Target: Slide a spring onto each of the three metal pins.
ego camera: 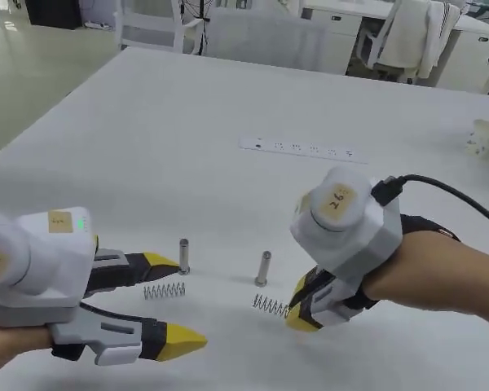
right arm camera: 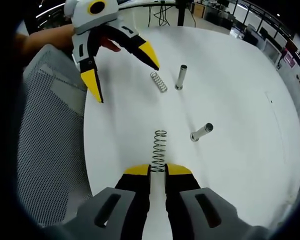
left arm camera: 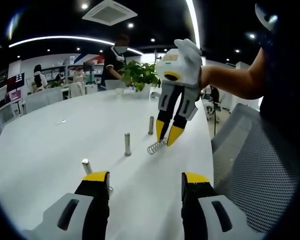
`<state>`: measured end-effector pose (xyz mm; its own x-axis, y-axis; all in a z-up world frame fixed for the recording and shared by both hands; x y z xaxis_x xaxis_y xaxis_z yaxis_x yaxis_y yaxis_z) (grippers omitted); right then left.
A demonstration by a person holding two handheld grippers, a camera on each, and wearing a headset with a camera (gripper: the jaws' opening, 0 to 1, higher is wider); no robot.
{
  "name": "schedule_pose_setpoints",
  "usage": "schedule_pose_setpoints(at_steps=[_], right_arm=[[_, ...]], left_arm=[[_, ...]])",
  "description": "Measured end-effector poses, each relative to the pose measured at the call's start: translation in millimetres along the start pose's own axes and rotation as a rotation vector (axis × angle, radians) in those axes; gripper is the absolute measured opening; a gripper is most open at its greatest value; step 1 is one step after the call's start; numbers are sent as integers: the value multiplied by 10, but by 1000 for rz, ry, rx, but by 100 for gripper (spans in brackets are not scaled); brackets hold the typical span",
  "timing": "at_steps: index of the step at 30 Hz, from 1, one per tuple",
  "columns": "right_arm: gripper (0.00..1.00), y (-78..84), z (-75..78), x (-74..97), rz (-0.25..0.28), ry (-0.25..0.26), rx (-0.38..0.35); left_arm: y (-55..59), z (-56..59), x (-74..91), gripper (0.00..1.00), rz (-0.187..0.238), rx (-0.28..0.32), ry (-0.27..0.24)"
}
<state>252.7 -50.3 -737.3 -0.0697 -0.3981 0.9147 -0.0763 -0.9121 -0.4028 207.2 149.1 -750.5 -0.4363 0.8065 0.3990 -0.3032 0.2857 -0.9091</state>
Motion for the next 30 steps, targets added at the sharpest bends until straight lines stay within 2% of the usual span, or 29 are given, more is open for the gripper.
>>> schedule_pose_setpoints(at_steps=[7, 30], right_arm=[[8, -57, -40, 111, 24, -11, 39], [8, -160, -97, 303, 48, -22, 143]], left_arm=[[-27, 15, -10, 50, 8, -2, 15], [-158, 116, -51, 39, 19, -36, 86]])
Point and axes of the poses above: the centre of the closed fingertips' face, and the gripper's own axes: x roughly backward along the fingers, z roughly to its right, y roughly out of its underside, the point moved 9 cm from there along x, roughly backward along the fingers, and after that the axes turned 4 degrees about x, right-handed, at the moved point
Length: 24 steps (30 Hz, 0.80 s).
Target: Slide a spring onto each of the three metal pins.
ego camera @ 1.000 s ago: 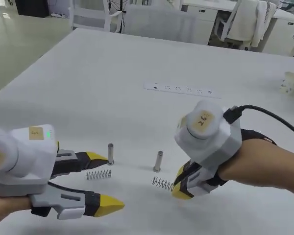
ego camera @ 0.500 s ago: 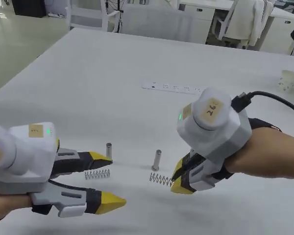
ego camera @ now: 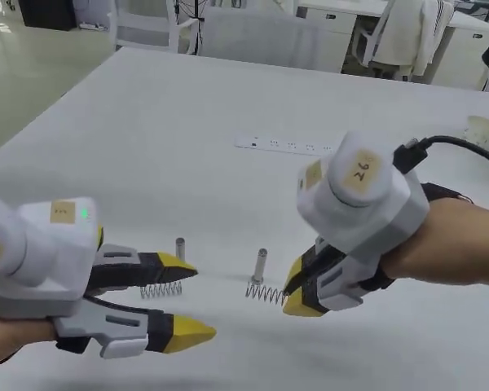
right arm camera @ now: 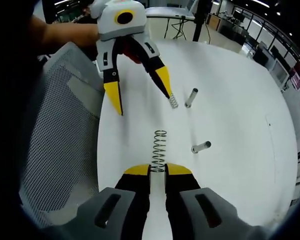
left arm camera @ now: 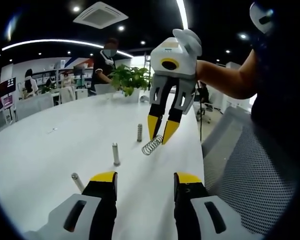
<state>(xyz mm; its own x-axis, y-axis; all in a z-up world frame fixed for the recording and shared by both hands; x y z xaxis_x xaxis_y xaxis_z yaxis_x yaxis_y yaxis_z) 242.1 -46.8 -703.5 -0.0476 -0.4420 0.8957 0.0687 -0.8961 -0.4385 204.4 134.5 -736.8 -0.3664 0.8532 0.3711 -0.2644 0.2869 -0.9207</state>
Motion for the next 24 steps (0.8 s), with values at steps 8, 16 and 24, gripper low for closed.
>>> schedule_pose_setpoints(at_steps=[8, 16, 24], right_arm=[[8, -48, -4, 32, 8, -2, 24], [8, -101, -18, 37, 8, -14, 59], [8, -166, -37, 53, 13, -29, 97]], left_arm=[[-40, 30, -22, 36, 2, -14, 20], [-60, 57, -44, 33, 4, -27, 41], [-109, 64, -58, 30, 16, -39, 58]])
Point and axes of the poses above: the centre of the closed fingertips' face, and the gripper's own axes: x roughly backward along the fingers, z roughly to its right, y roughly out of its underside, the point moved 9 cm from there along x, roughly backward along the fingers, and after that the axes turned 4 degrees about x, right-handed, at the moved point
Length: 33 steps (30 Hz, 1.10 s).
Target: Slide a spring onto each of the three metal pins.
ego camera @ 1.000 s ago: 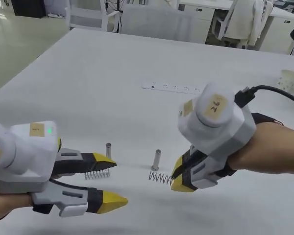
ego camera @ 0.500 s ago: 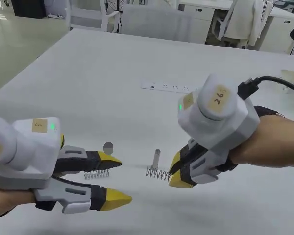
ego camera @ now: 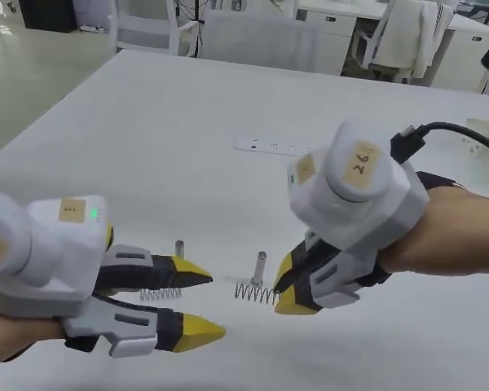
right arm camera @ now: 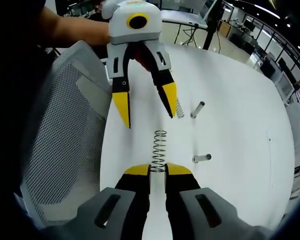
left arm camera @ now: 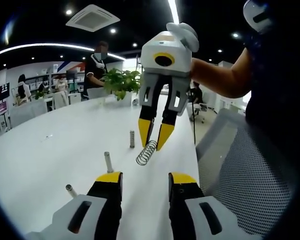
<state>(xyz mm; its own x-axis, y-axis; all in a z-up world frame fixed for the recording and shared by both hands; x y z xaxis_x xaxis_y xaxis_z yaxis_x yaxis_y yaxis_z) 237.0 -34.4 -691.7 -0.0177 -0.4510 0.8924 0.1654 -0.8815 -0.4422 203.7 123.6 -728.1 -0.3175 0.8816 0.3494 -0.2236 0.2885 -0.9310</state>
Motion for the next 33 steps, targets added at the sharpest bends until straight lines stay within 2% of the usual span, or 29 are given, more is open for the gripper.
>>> schedule_pose_setpoints(at_steps=[17, 33], right_arm=[[8, -153, -22, 19, 13, -9, 65], [8, -222, -30, 35, 21, -7, 107]], left_arm=[[-74, 14, -10, 21, 40, -22, 23], [-118, 34, -40, 12, 67, -36, 43]])
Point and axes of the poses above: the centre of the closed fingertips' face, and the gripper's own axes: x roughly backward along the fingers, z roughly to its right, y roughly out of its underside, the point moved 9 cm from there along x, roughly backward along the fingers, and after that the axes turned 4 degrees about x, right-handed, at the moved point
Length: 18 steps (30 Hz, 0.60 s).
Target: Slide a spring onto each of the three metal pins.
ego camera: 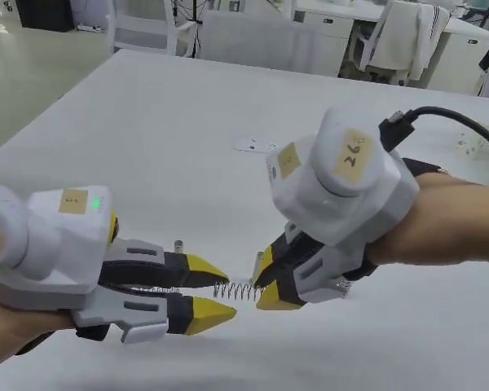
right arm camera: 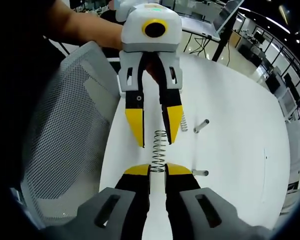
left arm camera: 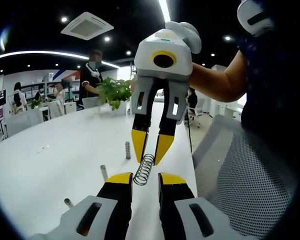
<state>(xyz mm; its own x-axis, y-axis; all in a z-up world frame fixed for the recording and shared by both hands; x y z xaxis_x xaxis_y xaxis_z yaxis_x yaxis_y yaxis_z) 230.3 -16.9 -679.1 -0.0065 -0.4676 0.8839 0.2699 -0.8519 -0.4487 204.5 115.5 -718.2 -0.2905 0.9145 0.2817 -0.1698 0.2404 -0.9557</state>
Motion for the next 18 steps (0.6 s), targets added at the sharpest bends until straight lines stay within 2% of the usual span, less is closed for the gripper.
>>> schedule_pose_setpoints(at_steps=[13, 18], right_arm=[[8, 9, -10, -7, -7, -1, 28], [8, 11, -14, -7, -6, 0, 31]], left_arm=[[-2, -10, -10, 4, 2, -16, -5], [0, -9, -13, 4, 4, -17, -2]])
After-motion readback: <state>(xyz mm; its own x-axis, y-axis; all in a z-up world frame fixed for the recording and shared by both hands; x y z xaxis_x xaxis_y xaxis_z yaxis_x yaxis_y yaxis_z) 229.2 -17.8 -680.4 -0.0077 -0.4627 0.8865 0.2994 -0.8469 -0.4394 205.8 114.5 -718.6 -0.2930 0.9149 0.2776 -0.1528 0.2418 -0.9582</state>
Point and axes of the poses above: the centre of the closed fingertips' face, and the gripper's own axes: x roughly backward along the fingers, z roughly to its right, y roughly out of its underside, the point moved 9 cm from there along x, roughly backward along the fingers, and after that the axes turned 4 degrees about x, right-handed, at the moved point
